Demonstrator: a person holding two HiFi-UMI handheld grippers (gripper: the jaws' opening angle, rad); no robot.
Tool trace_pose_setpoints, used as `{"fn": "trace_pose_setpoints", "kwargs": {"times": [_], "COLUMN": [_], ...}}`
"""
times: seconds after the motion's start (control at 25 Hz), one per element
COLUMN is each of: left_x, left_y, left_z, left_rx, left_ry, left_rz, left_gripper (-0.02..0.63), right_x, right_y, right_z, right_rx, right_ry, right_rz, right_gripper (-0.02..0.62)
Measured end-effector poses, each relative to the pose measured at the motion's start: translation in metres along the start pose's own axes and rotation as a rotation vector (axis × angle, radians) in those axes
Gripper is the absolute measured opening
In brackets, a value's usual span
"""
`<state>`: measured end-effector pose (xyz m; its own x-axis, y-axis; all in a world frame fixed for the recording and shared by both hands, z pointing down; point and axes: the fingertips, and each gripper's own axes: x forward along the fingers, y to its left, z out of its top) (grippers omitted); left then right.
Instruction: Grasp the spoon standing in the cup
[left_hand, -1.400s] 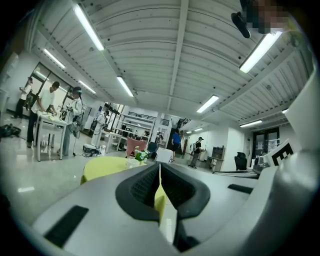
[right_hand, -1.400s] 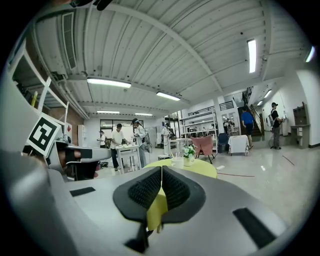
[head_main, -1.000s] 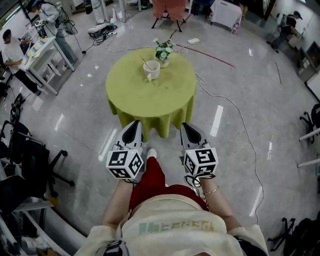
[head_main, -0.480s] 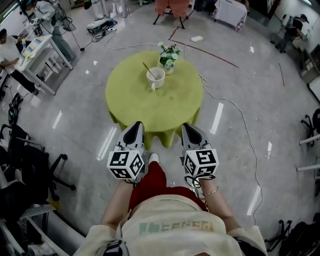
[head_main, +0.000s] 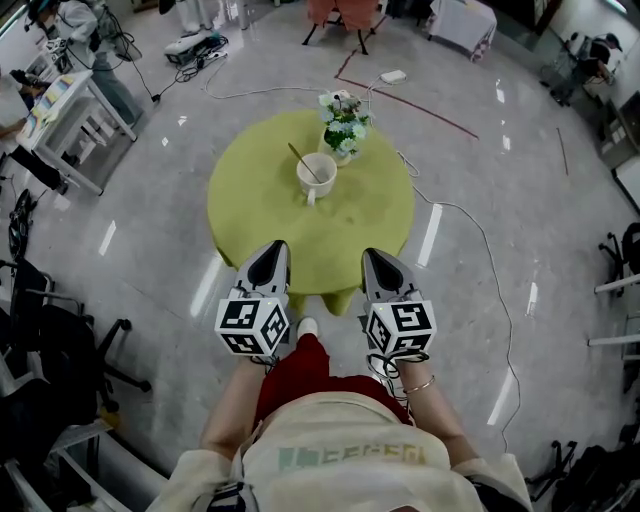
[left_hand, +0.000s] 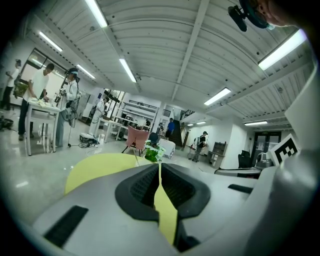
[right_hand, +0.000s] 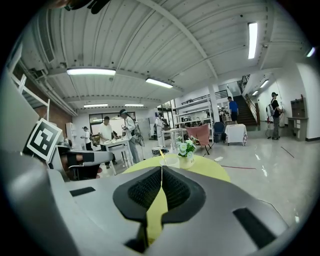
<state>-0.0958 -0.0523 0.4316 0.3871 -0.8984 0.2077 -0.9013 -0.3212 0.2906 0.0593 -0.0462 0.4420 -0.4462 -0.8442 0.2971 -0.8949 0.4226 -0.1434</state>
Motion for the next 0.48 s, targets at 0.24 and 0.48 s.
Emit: {"fn": "trace_pose_setpoints", "kwargs": {"times": [0.24,0.48], "left_x": [0.038,0.072], "left_y": [0.025,0.046], "left_z": [0.011,0.020], "left_rx": [0.018,0.020], "left_ry": [0.027,0.048], "left_rz": [-0.018,-0.042], "left_gripper": [0.032,0.032], "right_x": [0.039,0.074], "right_y": [-0.004,-0.010], "right_z": [0.008,0.014], "right_rx": [0.004,0.019], "right_ry": [0.012,0.022], "right_rz": [-0.013,-0.036], "right_gripper": [0.037,0.037]}}
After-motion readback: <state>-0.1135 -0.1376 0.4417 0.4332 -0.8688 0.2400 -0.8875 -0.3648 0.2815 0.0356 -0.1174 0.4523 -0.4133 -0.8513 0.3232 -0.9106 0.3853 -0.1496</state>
